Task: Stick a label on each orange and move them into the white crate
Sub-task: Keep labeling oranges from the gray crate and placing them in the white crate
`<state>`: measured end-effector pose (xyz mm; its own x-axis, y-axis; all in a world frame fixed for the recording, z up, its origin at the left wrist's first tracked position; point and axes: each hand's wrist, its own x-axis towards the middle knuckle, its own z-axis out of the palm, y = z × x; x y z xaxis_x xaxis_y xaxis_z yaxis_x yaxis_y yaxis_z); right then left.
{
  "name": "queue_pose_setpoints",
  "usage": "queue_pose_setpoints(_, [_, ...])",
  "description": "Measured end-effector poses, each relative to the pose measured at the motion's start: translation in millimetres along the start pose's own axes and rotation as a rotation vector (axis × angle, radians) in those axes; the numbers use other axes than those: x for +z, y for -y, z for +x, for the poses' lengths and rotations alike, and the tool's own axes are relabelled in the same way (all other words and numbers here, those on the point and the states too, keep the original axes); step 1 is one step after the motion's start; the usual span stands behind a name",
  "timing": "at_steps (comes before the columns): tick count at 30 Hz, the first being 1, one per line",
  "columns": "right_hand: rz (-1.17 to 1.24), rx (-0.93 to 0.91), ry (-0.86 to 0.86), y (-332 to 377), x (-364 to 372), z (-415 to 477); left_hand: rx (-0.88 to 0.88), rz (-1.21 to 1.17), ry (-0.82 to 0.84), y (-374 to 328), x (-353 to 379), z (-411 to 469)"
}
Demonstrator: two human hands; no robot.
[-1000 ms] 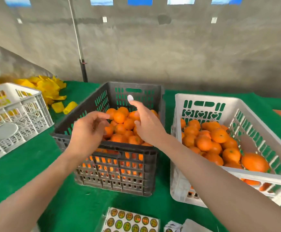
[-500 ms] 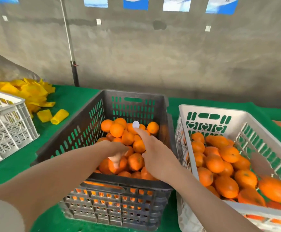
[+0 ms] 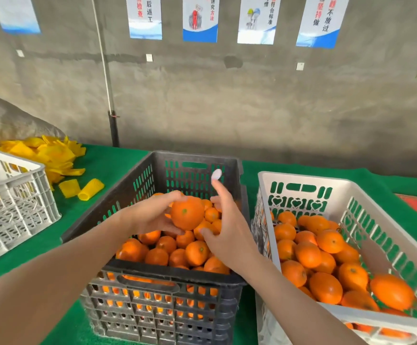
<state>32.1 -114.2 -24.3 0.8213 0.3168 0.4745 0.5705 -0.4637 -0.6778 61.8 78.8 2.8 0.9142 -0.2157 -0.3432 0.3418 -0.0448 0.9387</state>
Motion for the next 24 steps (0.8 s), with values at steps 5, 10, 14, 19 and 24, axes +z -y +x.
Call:
queue_pose_setpoints(5, [0.255,0.002,-0.084,16.4,-11.8,-14.7,0.077,-0.102,0.046,-7.8,40.7,-38.9])
queue_pose_setpoints(10, [0.340,0.024,-0.203,28.5,-38.3,-30.3,0.280,-0.258,0.256,-4.7,75.6,-66.2])
queue_pose_setpoints(14, [0.421,0.073,-0.138,39.0,-73.2,-46.9,0.423,-0.365,0.214,2.0,104.0,-70.9])
queue_pose_setpoints(19, [0.792,0.253,-0.256,44.2,-111.8,-71.6,0.284,-0.562,0.117,14.8,138.3,-69.0])
queue_pose_setpoints(24, [0.912,0.406,-0.170,37.1,-127.1,-91.4,0.257,-0.624,0.136,21.6,180.2,-71.9])
